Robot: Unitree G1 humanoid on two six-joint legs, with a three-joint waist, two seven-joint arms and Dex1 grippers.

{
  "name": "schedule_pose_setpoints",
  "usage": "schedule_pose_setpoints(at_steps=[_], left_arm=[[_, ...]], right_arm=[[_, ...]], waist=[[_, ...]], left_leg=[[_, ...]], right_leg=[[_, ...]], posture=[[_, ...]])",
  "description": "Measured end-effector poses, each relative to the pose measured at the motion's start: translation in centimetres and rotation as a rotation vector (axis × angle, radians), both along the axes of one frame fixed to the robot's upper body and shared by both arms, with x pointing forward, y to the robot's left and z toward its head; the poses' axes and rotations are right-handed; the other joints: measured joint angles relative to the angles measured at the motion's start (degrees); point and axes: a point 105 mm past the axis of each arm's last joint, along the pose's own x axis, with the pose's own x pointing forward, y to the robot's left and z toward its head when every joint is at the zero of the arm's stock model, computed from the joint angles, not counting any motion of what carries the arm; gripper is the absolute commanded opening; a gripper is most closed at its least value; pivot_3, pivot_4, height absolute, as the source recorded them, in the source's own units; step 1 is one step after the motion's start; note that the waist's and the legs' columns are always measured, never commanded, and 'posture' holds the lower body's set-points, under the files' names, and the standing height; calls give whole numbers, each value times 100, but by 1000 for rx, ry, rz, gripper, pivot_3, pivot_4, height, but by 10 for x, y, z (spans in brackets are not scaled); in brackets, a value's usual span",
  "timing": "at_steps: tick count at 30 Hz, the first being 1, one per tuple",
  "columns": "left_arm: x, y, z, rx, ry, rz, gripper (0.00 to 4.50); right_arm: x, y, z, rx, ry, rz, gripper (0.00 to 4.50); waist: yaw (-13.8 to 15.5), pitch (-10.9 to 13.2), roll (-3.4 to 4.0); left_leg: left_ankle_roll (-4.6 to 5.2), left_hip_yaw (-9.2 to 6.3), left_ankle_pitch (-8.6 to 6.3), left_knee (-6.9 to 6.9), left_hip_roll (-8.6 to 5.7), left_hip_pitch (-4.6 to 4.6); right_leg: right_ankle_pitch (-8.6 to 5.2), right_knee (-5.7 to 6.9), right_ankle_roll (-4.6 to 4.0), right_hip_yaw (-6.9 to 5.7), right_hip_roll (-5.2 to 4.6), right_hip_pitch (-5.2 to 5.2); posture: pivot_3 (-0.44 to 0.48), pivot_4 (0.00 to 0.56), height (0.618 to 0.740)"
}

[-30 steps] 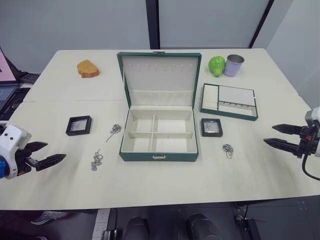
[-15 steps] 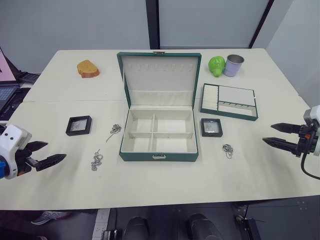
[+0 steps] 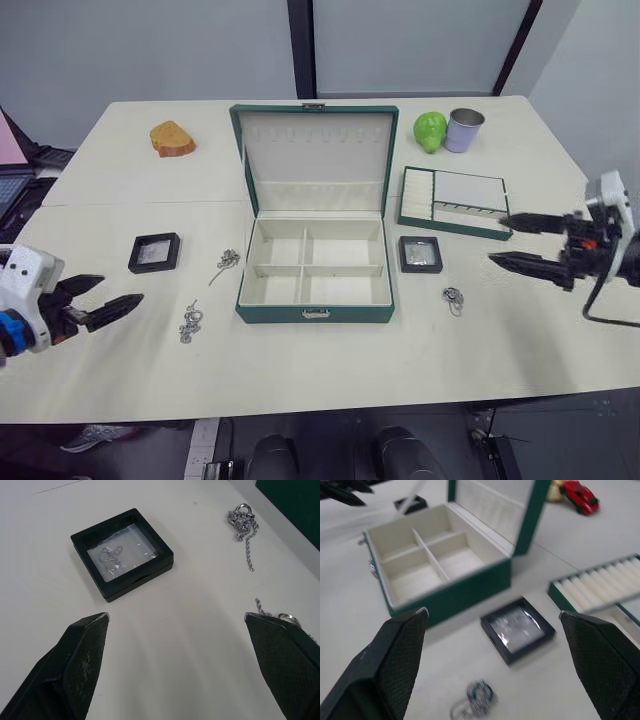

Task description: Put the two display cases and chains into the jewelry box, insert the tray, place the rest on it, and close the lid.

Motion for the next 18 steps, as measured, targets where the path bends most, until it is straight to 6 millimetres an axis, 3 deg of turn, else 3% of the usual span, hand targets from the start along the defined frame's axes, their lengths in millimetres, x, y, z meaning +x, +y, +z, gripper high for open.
schedule_pose_setpoints(at_steps=[4, 11, 18], left_arm=[[2, -15, -8, -37, -10, -6, 4500], [-1, -36, -17, -89, -63, 23, 4500], [8, -30, -5, -56, -174, 121, 4500]], right_arm=[[-8, 44, 4, 59, 1, 131, 4474], [-11, 98, 24, 101, -82, 263, 4474], [-1, 125, 30, 112, -134, 304, 4474]], waist=[[19, 1, -6], [29, 0, -9], [43, -3, -16]], left_leg=[[0, -3, 0, 0, 0, -5], [0, -6, 0, 4, 0, -5], [0, -5, 0, 6, 0, -7]], right_leg=[[0, 2, 0, -2, -2, -1], [0, 21, 0, -2, -2, -13], [0, 26, -1, -2, -3, -19]], posture=[[0, 150, 740], [0, 150, 740], [0, 150, 740]])
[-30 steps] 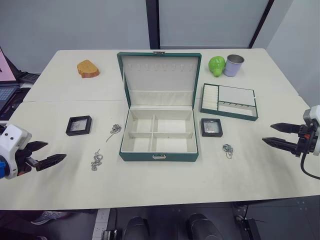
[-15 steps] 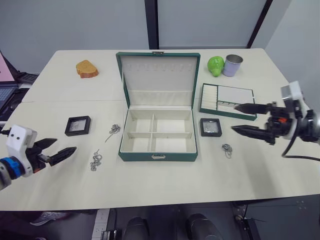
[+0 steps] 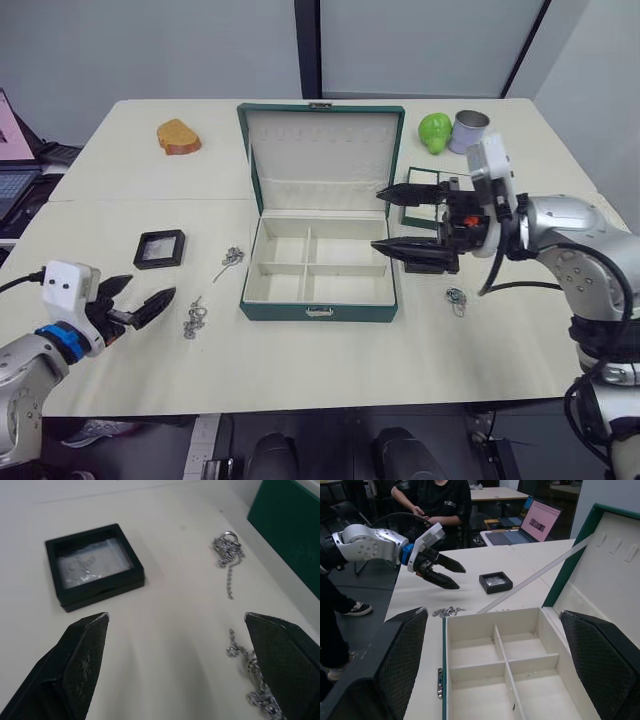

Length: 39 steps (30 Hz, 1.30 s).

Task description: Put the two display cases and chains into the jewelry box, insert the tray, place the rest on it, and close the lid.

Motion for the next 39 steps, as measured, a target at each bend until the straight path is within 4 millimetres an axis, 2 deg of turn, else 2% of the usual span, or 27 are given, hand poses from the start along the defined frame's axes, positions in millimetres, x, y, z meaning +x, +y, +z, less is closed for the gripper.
schedule_pose_setpoints(at_steps=[4, 7, 13, 19, 26, 31, 39], left_arm=[[3, 0, 3, 25, -24, 3, 4500], [14, -5, 1, 90, -2, -63, 4500], [44, 11, 32, 311, 45, -204, 4500], [64, 13, 14, 391, 209, -350, 4500], [75, 25, 8, 466, 297, -360, 4500], [73, 28, 0, 492, 349, -379, 4500], [69, 30, 1, 495, 359, -396, 4500]], right_arm=[[5, 4, 1, 5, -16, 0, 4474], [10, 5, -2, -13, -21, 3, 4474], [11, 1, -7, -47, -31, 11, 4474], [8, -8, -7, -66, -46, -18, 4474], [2, -20, -7, -66, -41, -92, 4474], [-4, -20, -6, -62, -40, -102, 4474], [-16, -21, 1, -48, -33, -67, 4474]], waist=[[-17, -3, -5], [-3, -3, -6], [-17, -3, -12], [-41, -3, -12], [-119, -3, -12], [-169, -3, -12], [-171, -3, -13]], left_leg=[[0, 2, 0, 0, 1, 1], [-1, -1, 1, 2, 1, 2], [-1, 16, 1, 4, 0, 2], [-1, 19, 1, -1, 5, -2], [-1, 21, 1, -1, 5, -3], [-1, 20, 1, -1, 6, -4], [-1, 17, 1, -1, 7, -5]], right_leg=[[0, 1, 0, 0, 0, -3], [0, 4, -1, -4, 4, -8], [0, 4, -1, -2, 1, -23], [0, 9, -2, -17, 2, -38], [0, 12, -2, -15, 1, -40], [0, 12, -2, -16, 0, -40], [0, 14, -2, -19, 0, -39]], posture=[[0, 150, 740], [0, 150, 740], [0, 150, 740], [0, 150, 740], [0, 150, 740], [0, 150, 740], [0, 150, 740]])
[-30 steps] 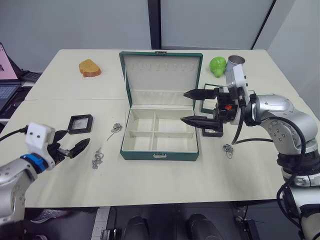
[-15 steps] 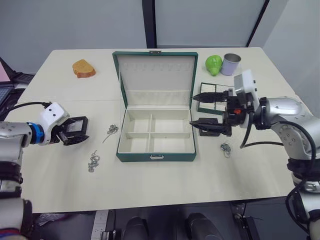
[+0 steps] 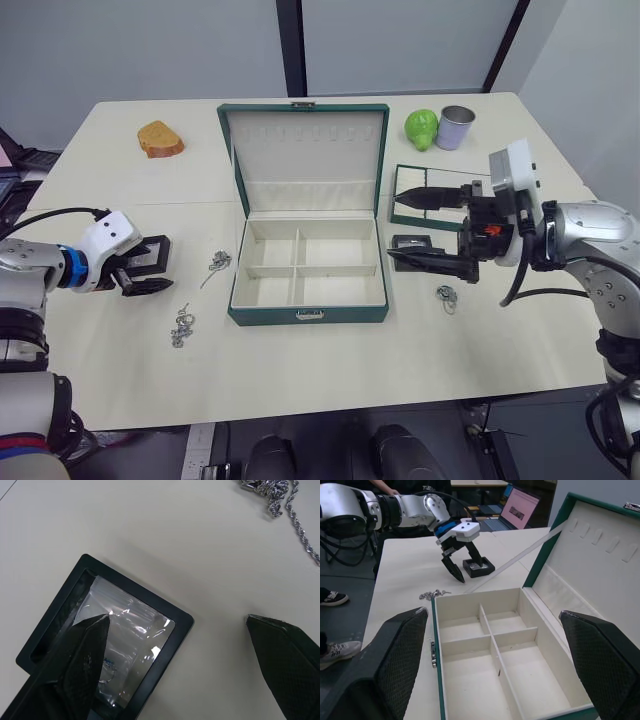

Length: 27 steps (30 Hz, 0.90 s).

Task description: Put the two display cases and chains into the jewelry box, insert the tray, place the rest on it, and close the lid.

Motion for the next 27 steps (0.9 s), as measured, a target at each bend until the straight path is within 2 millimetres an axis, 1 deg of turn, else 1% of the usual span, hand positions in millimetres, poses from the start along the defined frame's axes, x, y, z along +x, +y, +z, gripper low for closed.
schedule_pose_setpoints(at_steps=[2, 4, 9, 16, 27], left_arm=[[-3, 2, -1, 7, 6, 3, 4124], [-5, 4, -4, 9, 12, 10, 3616], [-7, 4, -7, 8, 11, 10, 2029], [-12, 6, -11, -15, 10, 22, 28], [-12, 5, -12, -15, 0, 30, 9]], right_arm=[[0, 0, 0, -1, 3, 3, 4500], [0, 1, -1, -5, 3, 5, 4500], [1, 5, -6, -23, 12, 23, 4500], [2, 4, -5, -20, 9, 19, 4500], [1, 6, -2, -10, 5, 34, 4500]], waist=[[-1, 0, 0], [-2, 0, 0], [-2, 0, 0], [-2, 0, 0], [-2, 0, 0]], left_leg=[[0, 0, 0, 0, 0, 0], [0, 0, 0, 0, 0, 0], [0, -2, 0, 2, 0, 1], [0, -3, 0, 4, 0, 3], [0, -3, 0, 7, 0, 6]], right_leg=[[0, 1, 0, 1, 0, 0], [0, 2, 0, 0, -1, -1], [0, 8, 0, -2, -1, -1], [0, 15, 0, -4, -2, -1], [0, 25, 0, -4, -2, -1]], posture=[[0, 150, 740], [0, 150, 740], [0, 150, 740], [0, 150, 740], [0, 150, 740]])
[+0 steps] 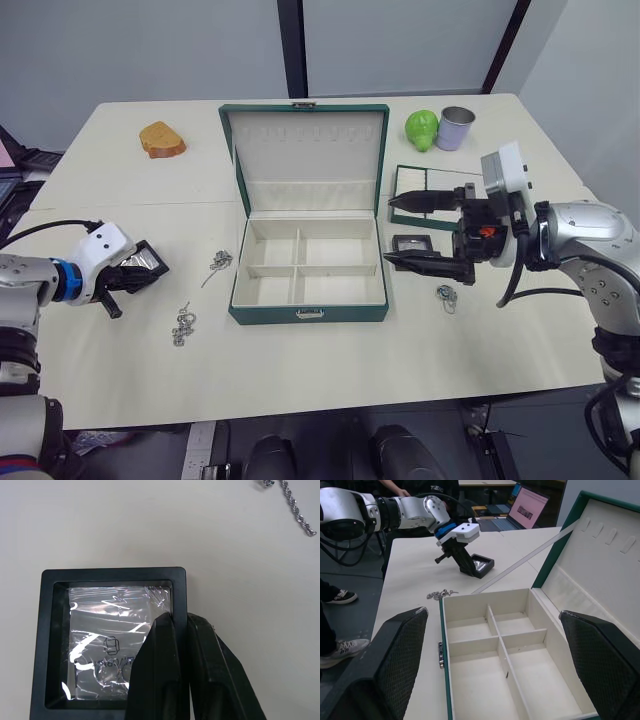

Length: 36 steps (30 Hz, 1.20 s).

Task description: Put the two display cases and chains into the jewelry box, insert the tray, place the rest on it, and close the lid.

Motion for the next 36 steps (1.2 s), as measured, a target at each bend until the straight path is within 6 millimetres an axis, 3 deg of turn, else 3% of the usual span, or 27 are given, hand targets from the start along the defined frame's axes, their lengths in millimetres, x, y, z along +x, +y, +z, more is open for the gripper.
schedule_pose_setpoints(at_steps=[14, 19, 25, 30, 34, 36], left_arm=[[-4, -2, 3, -10, -9, -5, 9], [-12, -13, 36, -38, -68, -56, 9], [-21, -56, 82, -70, -147, -197, 9], [-25, -94, 101, -91, -165, -338, 9], [-29, -136, 127, -122, -206, -505, 9], [-32, -154, 128, -144, -197, -574, 9]], right_arm=[[1, -2, 8, 27, 0, 13, 4500], [-1, -14, 20, 53, -23, 5, 4500], [-5, -21, 18, 19, 3, 18, 4500], [-10, -27, 10, -19, 38, 29, 4500], [-11, -31, 7, -31, 41, 13, 4500], [-11, -33, 6, -29, 43, 1, 4500]], waist=[[-1, 0, 0], [-1, 1, -1], [20, 1, -1], [24, 2, -2], [31, 2, -3], [31, 2, -3]], left_leg=[[0, 0, 0, 1, 0, -1], [0, 0, 0, -1, 2, -3], [0, -2, 0, 0, 0, -3], [1, -2, -1, -2, -3, -4], [1, -6, -1, -1, -4, -7], [1, -7, -1, 1, -5, -7]], right_leg=[[0, 1, 0, 1, 0, -2], [0, 1, 0, -1, 0, -2], [0, 0, 0, 1, 0, 2], [0, -4, 0, 5, 2, 5], [0, -16, 0, 5, 3, 12], [0, -22, 0, 6, 3, 16]], posture=[[0, 150, 740], [0, 150, 740], [0, 150, 740], [0, 150, 740], [0, 150, 740], [0, 150, 740]])
